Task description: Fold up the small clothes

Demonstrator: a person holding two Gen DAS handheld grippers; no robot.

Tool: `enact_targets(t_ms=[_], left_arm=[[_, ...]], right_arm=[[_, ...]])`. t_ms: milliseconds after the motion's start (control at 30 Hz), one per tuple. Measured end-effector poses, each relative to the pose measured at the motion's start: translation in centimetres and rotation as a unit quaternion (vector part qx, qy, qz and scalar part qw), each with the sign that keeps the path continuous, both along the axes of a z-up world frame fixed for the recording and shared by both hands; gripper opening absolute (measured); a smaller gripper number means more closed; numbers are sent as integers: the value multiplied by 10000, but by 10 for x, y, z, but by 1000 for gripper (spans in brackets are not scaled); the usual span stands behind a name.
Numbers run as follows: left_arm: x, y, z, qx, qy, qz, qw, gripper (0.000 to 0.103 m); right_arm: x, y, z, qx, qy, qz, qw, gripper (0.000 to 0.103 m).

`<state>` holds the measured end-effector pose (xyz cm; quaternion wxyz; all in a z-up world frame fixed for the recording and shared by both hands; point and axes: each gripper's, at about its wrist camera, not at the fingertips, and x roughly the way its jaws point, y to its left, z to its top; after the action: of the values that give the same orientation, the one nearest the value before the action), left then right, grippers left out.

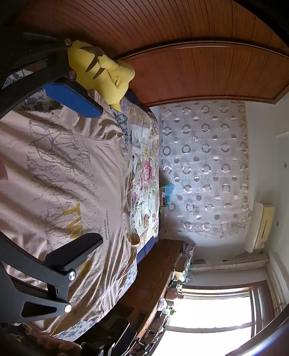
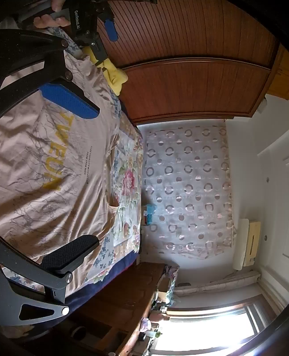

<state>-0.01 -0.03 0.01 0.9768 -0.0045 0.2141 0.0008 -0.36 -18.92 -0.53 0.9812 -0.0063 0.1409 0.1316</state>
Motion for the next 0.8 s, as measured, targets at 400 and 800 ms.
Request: enact_targets(t_ms=[400, 800], left_arm=[[0, -2, 0, -13, -41, -15, 10000, 103], [-1, 0, 0, -34, -56, -16, 10000, 103]], right_arm=[[0, 0, 0, -11, -17, -19, 10000, 103], [-2, -1, -1, -9, -17, -23, 10000, 103]])
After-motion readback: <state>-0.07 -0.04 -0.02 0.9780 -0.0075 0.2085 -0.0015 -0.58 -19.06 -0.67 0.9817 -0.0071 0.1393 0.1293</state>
